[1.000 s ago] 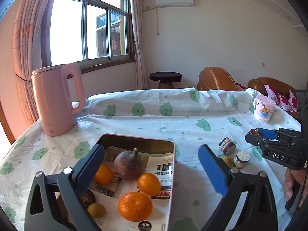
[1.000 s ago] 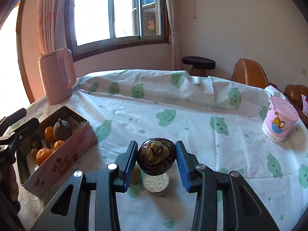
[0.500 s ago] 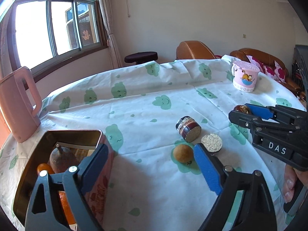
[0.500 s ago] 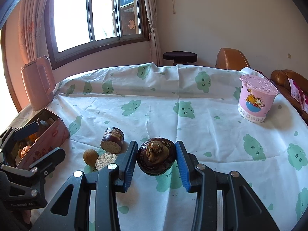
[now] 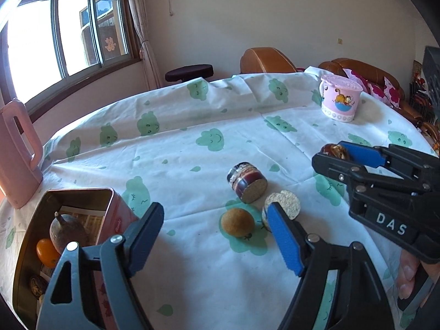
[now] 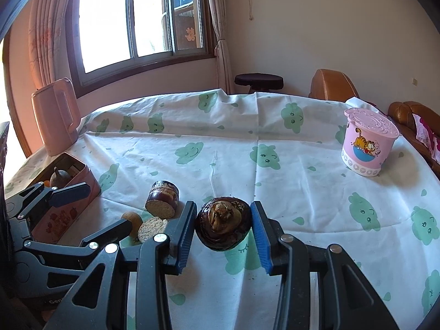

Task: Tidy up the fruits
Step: 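Grasp the small jar with grainy lid with the left gripper while the right holds the fruit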

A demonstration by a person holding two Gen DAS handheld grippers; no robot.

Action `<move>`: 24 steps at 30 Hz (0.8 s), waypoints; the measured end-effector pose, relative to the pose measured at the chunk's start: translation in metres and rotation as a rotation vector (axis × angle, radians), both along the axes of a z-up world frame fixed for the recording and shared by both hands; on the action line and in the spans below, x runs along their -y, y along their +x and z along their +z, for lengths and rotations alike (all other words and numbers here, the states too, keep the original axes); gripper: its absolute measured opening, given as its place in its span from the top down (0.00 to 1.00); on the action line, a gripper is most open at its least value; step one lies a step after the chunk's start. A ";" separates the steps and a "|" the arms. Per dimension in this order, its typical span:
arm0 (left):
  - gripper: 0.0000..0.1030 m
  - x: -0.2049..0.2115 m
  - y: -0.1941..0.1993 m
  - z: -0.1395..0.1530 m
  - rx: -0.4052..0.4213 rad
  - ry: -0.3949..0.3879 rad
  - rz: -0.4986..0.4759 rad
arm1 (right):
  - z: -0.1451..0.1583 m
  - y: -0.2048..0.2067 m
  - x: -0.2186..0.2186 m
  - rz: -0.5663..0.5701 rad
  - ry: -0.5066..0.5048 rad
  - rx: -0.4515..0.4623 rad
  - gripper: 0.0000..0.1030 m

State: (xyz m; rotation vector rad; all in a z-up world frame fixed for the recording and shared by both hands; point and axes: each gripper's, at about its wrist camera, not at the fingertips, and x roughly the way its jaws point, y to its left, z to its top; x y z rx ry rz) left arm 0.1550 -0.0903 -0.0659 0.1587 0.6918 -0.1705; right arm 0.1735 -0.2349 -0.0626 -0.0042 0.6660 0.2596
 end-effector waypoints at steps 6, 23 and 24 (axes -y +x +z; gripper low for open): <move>0.35 0.023 0.006 -0.006 -0.047 -0.016 -0.077 | 0.000 0.002 0.009 -0.052 0.018 -0.010 0.59; 0.43 0.036 0.007 -0.009 -0.079 -0.035 -0.133 | 0.002 0.001 0.012 -0.081 0.011 -0.005 0.59; 0.43 0.036 0.009 -0.011 -0.089 -0.033 -0.136 | 0.002 0.001 0.012 -0.081 0.011 -0.005 0.59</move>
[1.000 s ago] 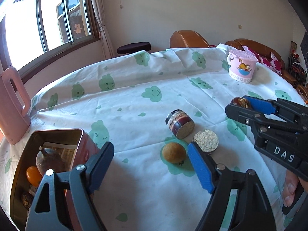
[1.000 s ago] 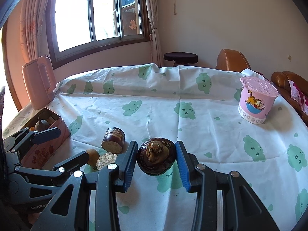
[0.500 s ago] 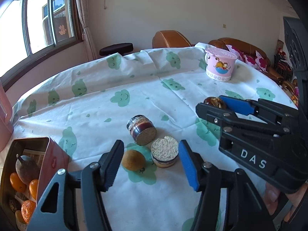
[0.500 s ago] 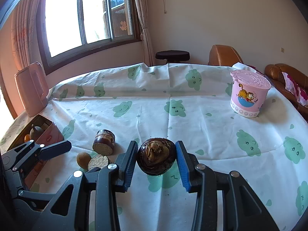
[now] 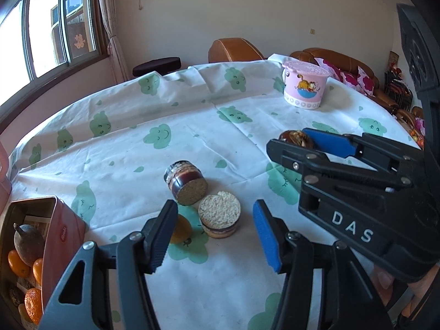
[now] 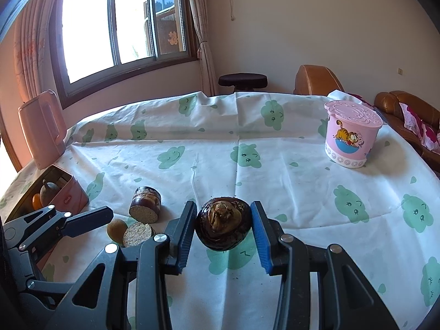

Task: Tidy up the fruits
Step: 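Grasp the small jar with grainy lid with the left gripper while the right holds the fruit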

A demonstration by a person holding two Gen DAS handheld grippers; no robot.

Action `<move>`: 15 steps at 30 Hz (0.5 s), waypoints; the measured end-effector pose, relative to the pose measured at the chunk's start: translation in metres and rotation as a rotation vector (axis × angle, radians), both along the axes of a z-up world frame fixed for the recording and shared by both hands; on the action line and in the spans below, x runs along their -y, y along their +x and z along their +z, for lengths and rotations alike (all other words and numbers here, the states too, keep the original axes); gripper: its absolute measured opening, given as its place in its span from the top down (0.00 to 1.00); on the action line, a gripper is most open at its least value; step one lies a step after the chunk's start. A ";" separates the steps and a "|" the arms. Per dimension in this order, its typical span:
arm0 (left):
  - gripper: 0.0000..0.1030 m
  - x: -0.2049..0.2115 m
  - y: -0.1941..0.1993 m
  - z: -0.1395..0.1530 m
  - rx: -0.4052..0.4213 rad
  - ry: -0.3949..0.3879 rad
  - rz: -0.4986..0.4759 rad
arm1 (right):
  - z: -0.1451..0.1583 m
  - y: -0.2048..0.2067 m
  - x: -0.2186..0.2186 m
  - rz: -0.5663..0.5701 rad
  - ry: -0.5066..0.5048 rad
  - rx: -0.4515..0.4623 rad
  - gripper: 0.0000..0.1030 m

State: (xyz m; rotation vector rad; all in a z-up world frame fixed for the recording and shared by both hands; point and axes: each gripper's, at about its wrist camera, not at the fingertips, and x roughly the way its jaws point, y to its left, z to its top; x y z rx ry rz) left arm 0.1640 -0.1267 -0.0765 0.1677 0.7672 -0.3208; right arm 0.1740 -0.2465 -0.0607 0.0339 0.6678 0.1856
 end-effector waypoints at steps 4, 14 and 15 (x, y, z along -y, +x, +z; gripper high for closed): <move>0.67 0.003 0.002 -0.002 -0.016 0.001 -0.016 | -0.001 0.002 -0.001 0.003 0.000 -0.009 0.59; 0.67 -0.005 0.002 0.000 -0.017 -0.052 -0.012 | 0.000 0.001 0.000 0.006 0.002 -0.002 0.59; 0.67 -0.006 0.001 0.001 -0.010 -0.054 -0.008 | 0.000 0.000 -0.001 0.007 0.002 0.001 0.59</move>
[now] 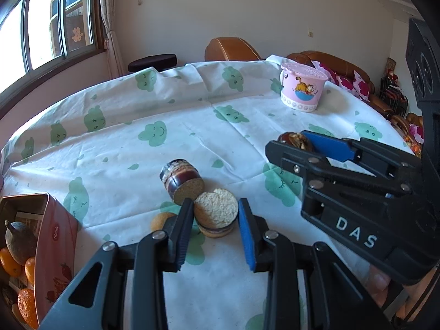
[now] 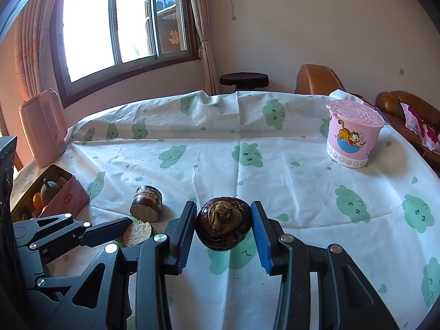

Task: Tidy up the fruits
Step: 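Grasp the small jar with grainy lid with the left gripper while the right holds the fruit, then lift the jar and the dark fruit and carry them toward the pink tin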

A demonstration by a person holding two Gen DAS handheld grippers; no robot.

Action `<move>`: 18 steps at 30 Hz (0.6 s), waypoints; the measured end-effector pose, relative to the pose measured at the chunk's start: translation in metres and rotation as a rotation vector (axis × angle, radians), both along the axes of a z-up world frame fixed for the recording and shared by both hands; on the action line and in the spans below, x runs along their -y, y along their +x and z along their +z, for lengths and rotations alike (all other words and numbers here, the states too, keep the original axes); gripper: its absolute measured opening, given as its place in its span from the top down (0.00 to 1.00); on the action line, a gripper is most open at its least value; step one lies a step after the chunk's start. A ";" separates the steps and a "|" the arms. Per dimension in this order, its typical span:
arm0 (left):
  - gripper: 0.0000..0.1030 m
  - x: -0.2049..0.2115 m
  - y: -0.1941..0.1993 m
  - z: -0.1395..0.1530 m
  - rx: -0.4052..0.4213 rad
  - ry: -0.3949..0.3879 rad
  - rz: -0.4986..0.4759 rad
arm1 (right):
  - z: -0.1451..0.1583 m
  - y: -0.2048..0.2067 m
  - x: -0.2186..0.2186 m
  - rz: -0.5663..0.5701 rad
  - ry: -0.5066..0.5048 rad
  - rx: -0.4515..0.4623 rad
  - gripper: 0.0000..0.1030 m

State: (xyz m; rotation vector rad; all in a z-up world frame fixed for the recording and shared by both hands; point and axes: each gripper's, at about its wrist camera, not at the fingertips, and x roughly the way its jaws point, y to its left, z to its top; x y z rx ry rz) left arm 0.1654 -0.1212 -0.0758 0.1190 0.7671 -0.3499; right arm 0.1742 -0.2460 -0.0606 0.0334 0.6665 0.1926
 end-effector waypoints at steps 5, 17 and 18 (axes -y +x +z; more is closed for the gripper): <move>0.67 -0.004 -0.003 0.004 0.028 -0.008 0.021 | 0.003 -0.004 0.000 0.006 0.003 0.024 0.59; 0.67 -0.016 -0.010 0.013 0.090 -0.040 0.076 | 0.010 -0.014 -0.002 0.043 0.015 0.082 0.59; 0.67 -0.016 -0.010 0.013 0.096 -0.042 0.079 | 0.011 -0.016 -0.002 0.045 0.015 0.089 0.59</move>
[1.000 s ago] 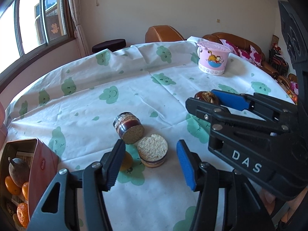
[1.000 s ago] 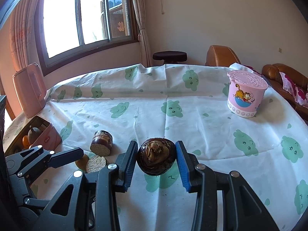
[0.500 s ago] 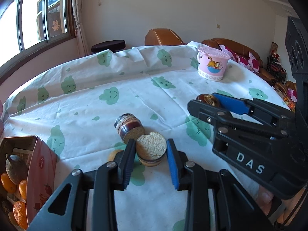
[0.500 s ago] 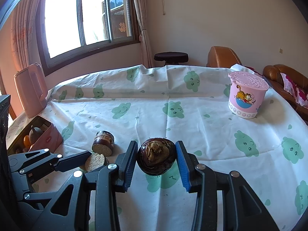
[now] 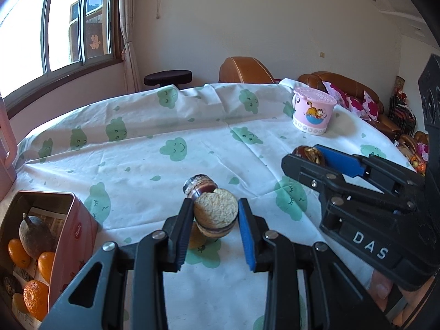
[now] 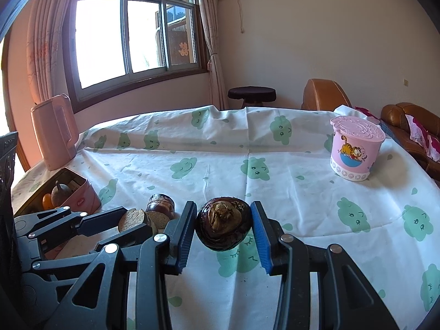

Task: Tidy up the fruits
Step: 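Lift the jar and the dark fruit and carry them toward the pink tin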

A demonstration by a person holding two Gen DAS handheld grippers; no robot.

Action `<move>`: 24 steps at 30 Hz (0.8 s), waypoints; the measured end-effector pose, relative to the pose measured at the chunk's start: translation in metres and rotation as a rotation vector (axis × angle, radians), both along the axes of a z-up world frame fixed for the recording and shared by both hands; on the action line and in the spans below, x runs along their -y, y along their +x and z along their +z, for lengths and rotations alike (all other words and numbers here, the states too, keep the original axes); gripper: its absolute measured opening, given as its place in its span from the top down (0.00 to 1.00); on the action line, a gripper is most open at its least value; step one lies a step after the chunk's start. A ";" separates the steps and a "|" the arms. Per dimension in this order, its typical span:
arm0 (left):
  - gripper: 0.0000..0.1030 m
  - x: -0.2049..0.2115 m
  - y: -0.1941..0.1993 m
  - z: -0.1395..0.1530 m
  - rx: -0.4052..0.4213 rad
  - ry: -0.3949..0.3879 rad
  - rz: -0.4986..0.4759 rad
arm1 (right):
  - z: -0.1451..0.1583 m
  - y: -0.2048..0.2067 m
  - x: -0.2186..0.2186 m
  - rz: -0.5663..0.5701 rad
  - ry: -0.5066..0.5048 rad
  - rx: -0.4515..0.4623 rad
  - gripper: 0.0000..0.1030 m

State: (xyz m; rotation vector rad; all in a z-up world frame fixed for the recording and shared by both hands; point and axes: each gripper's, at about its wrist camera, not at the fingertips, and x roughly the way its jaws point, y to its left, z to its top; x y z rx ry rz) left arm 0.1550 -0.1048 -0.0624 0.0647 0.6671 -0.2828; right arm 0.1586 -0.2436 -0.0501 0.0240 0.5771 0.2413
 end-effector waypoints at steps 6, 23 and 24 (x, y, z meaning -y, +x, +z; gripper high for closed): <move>0.67 -0.003 -0.004 0.004 0.029 -0.009 0.016 | 0.003 -0.005 -0.001 0.008 0.001 0.029 0.59; 0.67 -0.008 -0.016 0.011 0.108 -0.024 0.044 | 0.008 -0.014 -0.002 0.016 0.001 0.087 0.59; 0.67 -0.009 -0.017 0.012 0.113 -0.024 0.047 | 0.009 -0.015 -0.002 0.018 0.001 0.092 0.59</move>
